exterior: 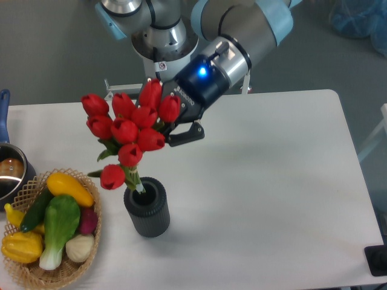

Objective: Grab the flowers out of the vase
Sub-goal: 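Lift the gripped tulips straight up out of the black vase, then carry the tulip bouquet up and away from the vase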

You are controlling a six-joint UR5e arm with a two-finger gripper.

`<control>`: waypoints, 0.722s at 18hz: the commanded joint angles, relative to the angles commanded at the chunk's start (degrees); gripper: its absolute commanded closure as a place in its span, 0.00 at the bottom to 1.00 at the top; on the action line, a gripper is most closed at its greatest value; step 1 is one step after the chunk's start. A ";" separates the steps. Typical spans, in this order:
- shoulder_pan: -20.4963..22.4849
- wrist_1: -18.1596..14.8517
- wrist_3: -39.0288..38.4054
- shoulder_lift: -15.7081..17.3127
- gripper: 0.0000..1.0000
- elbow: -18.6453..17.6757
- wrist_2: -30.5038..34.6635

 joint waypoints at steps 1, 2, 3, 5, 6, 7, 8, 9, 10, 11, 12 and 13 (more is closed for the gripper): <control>0.35 0.00 -0.18 0.26 0.67 0.26 0.00; 1.31 0.00 -0.18 0.35 0.67 0.35 0.00; 2.02 0.00 -0.18 0.35 0.67 0.44 0.00; 4.38 0.00 0.51 0.27 0.67 0.62 0.26; 6.05 0.00 0.61 0.27 0.67 1.14 0.26; 7.54 0.00 1.04 0.27 0.67 1.75 0.35; 9.04 0.00 2.27 0.18 0.67 2.02 0.44; 10.27 0.09 3.41 0.09 0.67 2.20 0.53; 11.50 0.09 4.38 0.00 0.67 2.29 0.79; 13.43 0.00 6.21 -0.35 0.67 2.29 0.88; 14.58 0.00 7.71 -0.70 0.67 2.11 1.05; 15.46 -0.09 9.55 -0.88 0.67 1.68 1.40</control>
